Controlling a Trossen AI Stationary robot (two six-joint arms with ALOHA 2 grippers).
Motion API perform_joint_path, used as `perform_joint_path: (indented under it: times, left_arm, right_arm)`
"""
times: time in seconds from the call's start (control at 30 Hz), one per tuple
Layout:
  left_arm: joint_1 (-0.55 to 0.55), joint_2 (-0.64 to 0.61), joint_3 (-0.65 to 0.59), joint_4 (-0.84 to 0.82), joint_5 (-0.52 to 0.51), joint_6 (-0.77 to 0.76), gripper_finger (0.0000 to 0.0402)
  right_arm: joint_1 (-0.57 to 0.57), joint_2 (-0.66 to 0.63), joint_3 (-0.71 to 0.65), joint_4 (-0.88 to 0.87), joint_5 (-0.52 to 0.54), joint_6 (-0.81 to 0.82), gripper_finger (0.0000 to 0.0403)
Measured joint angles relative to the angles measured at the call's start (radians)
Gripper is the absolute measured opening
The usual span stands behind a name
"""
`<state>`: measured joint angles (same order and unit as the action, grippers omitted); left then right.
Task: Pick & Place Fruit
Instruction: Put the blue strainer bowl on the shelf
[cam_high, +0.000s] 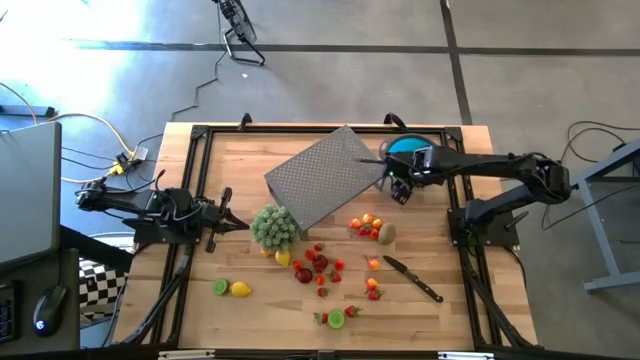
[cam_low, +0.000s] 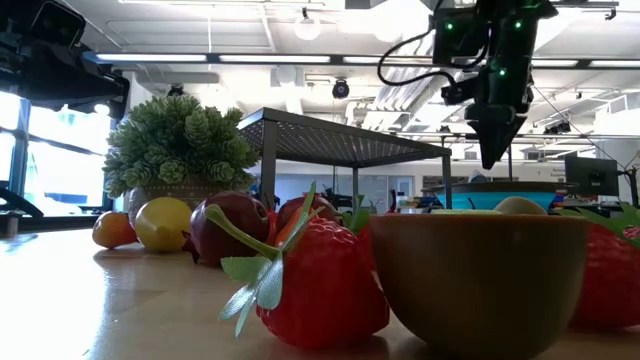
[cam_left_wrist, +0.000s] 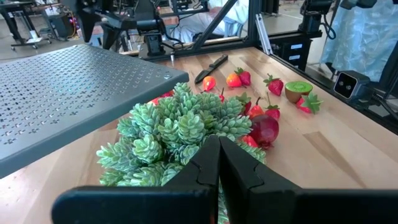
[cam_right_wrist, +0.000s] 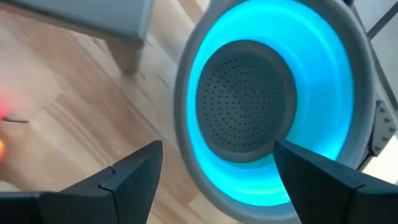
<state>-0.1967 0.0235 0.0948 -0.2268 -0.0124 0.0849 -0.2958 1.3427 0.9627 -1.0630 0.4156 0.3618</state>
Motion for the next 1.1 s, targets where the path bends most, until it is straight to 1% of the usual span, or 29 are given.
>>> perform_joint_path:
  times: [0.13, 0.23, 0.37, 0.5, 0.73, 0.87, 1.1]
  left_arm:
    - [0.000, 0.000, 0.000, 0.000, 0.000, 0.000, 0.0001]
    - [0.000, 0.000, 0.000, 0.000, 0.000, 0.000, 0.0001]
    - [0.000, 0.000, 0.000, 0.000, 0.000, 0.000, 0.0001]
    - [0.000, 0.000, 0.000, 0.000, 0.000, 0.000, 0.0001]
    - [0.000, 0.000, 0.000, 0.000, 0.000, 0.000, 0.0001]
    - [0.000, 0.000, 0.000, 0.000, 0.000, 0.000, 0.0001]
    - [0.000, 0.000, 0.000, 0.000, 0.000, 0.000, 0.0001]
  right_arm:
    - [-0.015, 0.039, 0.000, -0.002, -0.005, -0.014, 0.0299]
    - [-0.015, 0.095, 0.000, -0.002, -0.027, -0.033, 0.0299]
    - [-0.014, 0.162, 0.000, 0.001, -0.025, -0.054, 0.0299]
    - [-0.020, 0.207, 0.000, 0.004, 0.022, -0.075, 0.0299]
    - [-0.028, 0.217, 0.001, 0.007, 0.059, -0.078, 0.0297]
    - [-0.028, 0.217, 0.001, 0.007, 0.049, -0.078, 0.0273]
    - [-0.029, 0.217, 0.002, 0.028, 0.008, -0.095, 0.0196]
